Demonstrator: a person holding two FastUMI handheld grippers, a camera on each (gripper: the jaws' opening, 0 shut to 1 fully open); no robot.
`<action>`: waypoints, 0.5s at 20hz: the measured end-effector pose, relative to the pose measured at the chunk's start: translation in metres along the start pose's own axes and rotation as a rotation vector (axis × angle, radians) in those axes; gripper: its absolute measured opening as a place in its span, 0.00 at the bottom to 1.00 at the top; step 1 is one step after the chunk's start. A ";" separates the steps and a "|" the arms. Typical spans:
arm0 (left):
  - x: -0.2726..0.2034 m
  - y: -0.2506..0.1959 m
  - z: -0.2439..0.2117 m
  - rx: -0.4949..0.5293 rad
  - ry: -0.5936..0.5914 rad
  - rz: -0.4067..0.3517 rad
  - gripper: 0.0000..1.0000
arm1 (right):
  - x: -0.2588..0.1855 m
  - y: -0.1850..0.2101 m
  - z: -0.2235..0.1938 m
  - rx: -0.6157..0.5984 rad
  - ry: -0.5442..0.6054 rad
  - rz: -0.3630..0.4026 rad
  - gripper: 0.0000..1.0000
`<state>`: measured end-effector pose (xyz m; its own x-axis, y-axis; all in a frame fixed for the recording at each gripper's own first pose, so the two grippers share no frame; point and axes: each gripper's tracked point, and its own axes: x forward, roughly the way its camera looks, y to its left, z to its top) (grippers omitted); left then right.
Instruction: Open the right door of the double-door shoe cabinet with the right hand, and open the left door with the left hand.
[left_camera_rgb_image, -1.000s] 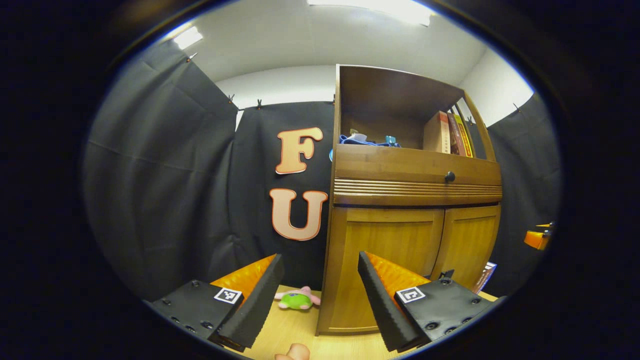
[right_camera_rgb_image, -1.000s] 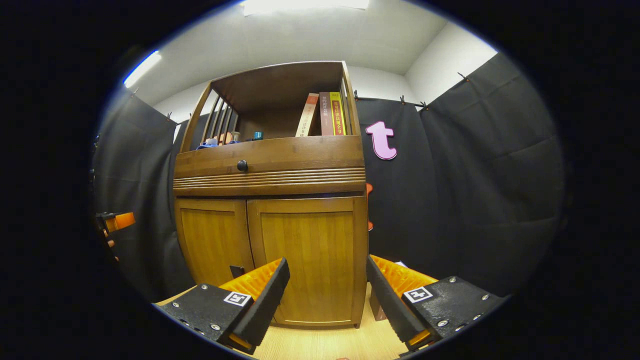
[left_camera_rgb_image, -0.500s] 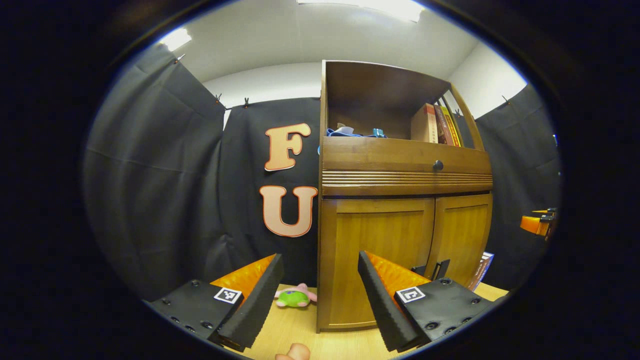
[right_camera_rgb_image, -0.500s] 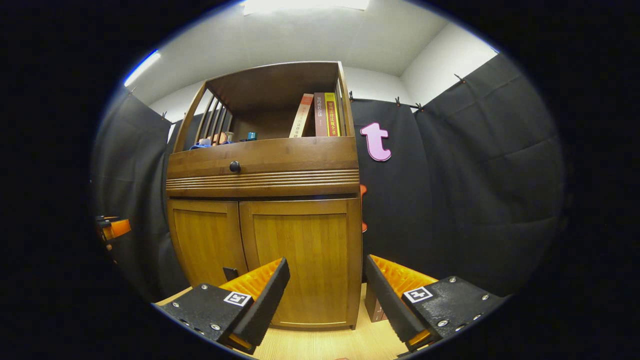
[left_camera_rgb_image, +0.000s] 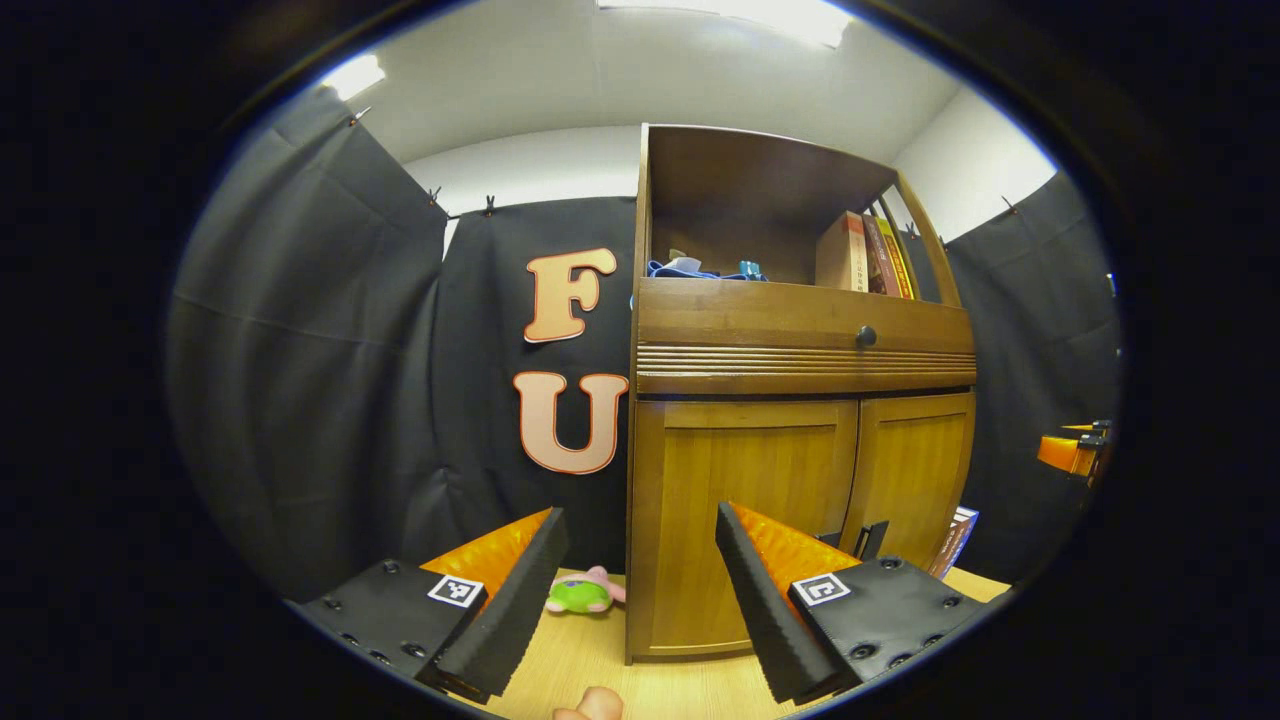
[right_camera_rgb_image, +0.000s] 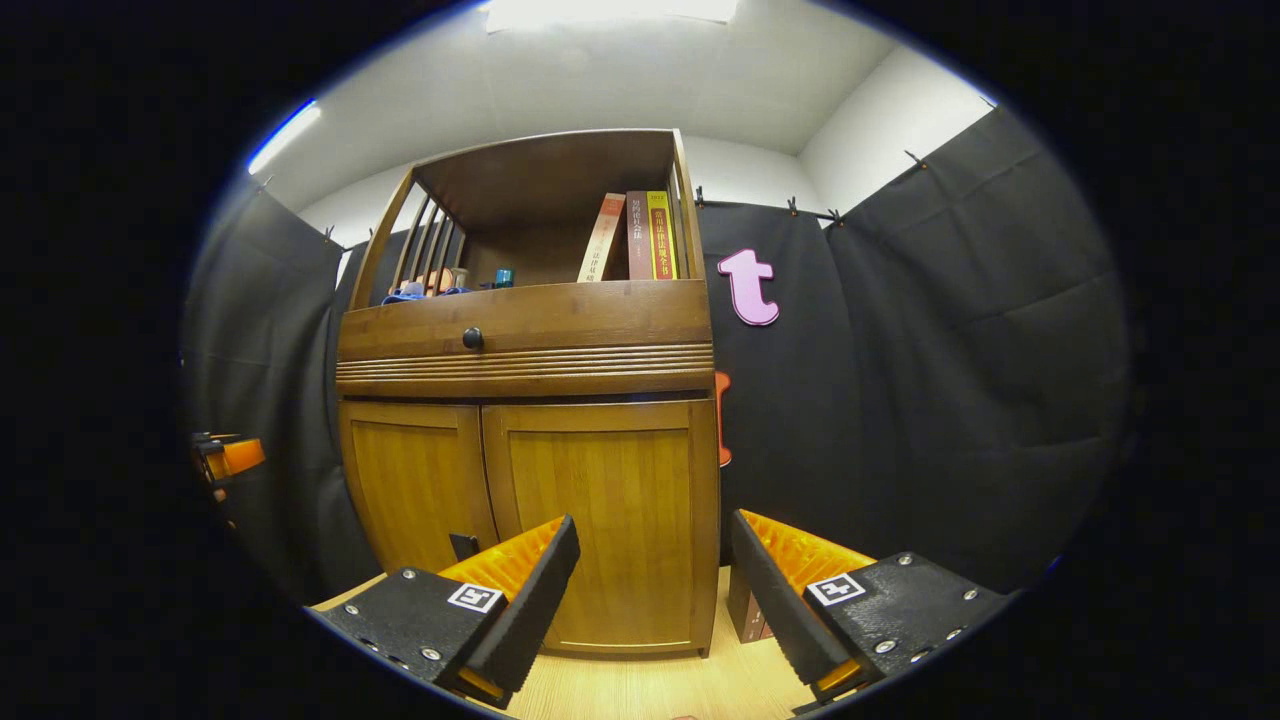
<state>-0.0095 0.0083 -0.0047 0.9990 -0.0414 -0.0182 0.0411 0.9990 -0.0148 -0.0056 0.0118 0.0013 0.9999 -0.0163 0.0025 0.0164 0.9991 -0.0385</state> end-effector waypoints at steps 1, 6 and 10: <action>-0.002 0.001 0.001 0.000 -0.002 0.001 0.95 | -0.001 0.000 -0.002 -0.003 0.001 -0.001 1.00; -0.010 0.001 0.008 0.006 -0.019 0.000 0.94 | 0.001 0.004 -0.013 -0.012 -0.001 -0.002 0.95; -0.018 -0.012 0.005 -0.014 -0.003 -0.047 0.95 | 0.010 0.020 -0.031 0.022 -0.003 0.024 1.00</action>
<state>-0.0277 -0.0027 0.0012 0.9960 -0.0882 -0.0140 0.0877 0.9957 -0.0294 0.0045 0.0302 -0.0308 1.0000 0.0075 0.0048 -0.0074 0.9998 -0.0163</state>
